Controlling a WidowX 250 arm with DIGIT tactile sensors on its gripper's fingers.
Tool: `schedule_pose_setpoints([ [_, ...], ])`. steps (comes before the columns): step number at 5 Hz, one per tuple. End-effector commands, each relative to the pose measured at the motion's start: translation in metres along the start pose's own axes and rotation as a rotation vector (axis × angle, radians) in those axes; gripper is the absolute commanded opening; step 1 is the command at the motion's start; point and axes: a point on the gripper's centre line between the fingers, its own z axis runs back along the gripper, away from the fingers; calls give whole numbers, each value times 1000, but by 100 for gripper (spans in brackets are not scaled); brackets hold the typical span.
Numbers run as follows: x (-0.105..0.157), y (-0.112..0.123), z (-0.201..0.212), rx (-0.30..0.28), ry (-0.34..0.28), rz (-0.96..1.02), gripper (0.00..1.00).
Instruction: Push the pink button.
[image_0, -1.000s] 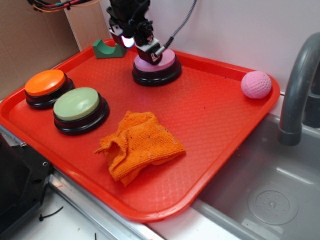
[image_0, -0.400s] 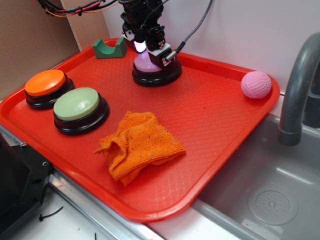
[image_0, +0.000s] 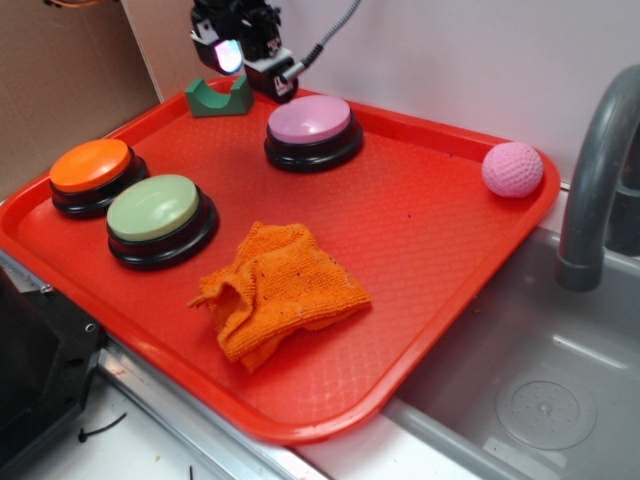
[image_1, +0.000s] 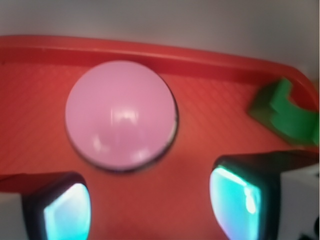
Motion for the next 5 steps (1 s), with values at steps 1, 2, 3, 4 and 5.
schedule_pose_setpoints([
  [1, -3, 4, 55, 92, -76, 91, 100],
  [2, -9, 6, 62, 74, -71, 106, 100],
  [3, -15, 7, 68, 74, -52, 82, 100],
  [4, -19, 6, 71, 53, -39, 85, 100],
  [5, -26, 2, 77, 37, -22, 99, 100],
])
